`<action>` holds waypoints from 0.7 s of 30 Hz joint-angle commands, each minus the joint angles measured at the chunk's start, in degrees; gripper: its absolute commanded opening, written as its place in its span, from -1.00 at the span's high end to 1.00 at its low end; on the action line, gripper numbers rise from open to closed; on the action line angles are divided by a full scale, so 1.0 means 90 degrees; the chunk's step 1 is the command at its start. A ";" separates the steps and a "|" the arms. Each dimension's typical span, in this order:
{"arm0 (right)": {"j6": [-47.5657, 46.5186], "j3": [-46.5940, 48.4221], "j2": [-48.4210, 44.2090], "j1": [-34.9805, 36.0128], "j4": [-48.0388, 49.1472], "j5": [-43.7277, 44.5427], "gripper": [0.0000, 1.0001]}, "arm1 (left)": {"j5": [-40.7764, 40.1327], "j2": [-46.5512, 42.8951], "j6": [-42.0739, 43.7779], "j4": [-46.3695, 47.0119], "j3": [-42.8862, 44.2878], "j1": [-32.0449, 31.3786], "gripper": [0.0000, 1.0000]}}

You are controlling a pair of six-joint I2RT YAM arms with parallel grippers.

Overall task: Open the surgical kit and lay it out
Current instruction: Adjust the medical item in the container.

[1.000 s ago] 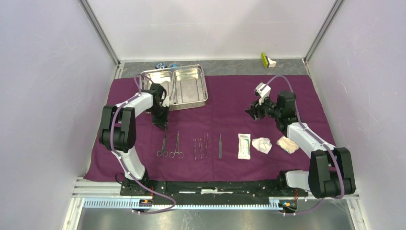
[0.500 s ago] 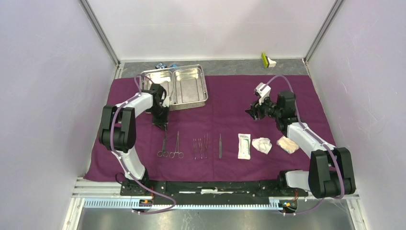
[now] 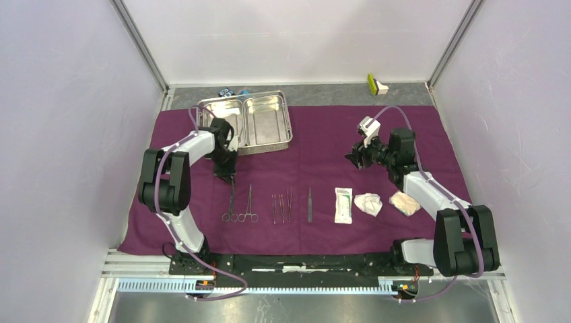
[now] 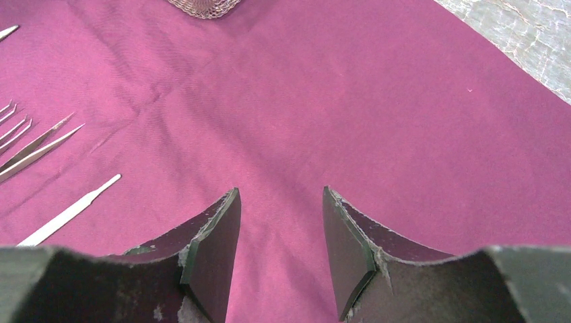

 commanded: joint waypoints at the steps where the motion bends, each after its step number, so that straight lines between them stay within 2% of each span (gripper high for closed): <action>1: -0.0055 -0.0009 -0.0005 -0.0029 0.0209 -0.0054 -0.09 | 0.0007 -0.0279 0.0233 -0.0028 0.0020 0.0053 0.81; 7: -0.0038 -0.0009 0.0008 -0.0022 0.0212 -0.0069 -0.09 | -0.0116 -0.0275 0.0287 -0.0028 0.0152 0.0055 0.68; 21: -0.0009 0.0020 -0.0093 -0.0022 0.0212 -0.0129 -0.09 | -0.0443 -0.0966 0.0365 -0.0099 0.0518 0.0055 0.00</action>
